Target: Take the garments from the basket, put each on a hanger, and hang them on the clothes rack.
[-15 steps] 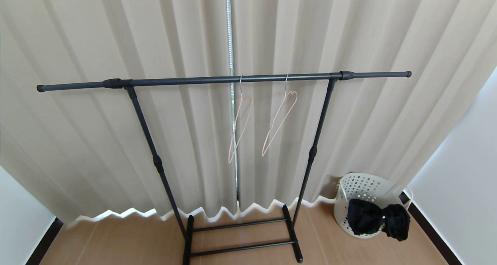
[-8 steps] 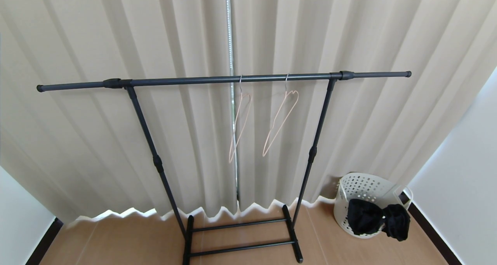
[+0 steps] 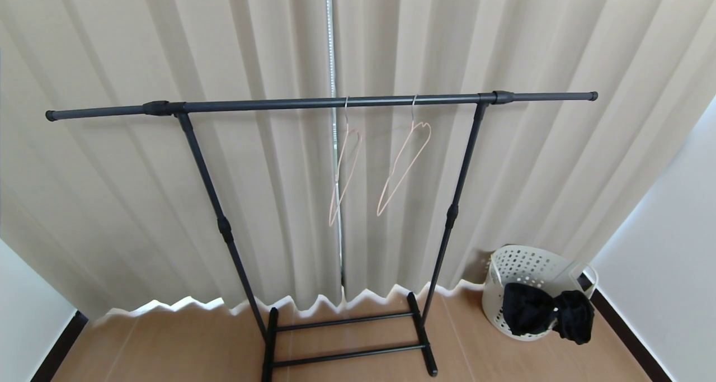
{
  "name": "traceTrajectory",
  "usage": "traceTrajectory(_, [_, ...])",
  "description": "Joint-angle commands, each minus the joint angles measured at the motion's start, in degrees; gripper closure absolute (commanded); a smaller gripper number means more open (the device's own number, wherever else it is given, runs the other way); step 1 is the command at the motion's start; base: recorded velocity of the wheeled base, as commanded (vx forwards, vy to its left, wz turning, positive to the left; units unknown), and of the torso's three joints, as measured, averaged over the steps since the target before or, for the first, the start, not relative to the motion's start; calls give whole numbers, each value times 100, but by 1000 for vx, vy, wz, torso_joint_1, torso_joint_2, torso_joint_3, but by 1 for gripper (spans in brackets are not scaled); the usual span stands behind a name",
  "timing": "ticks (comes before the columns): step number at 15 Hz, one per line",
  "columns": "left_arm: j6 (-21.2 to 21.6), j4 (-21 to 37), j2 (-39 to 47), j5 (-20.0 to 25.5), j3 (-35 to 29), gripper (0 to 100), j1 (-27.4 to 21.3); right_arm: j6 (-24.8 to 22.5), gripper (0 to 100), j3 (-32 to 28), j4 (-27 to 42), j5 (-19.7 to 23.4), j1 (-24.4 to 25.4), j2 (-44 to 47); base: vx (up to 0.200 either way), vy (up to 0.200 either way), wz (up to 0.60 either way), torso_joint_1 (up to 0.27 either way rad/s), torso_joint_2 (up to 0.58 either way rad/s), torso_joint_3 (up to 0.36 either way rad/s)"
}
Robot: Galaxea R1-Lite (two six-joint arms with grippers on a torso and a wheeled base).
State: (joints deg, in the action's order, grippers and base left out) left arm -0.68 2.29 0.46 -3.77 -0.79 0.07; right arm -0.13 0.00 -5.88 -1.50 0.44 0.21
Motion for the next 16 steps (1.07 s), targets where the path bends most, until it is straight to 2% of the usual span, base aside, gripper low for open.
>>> traceTrajectory(1, [-2,-1,6,-1,0,0,1,5,0,0,-1,1,0,6,0,0,0,-144,334,178])
traceTrajectory(16, [-2,-1,6,8,0,0,1,-4,0,0,-1,1,0,6,0,0,0,-155,358,200])
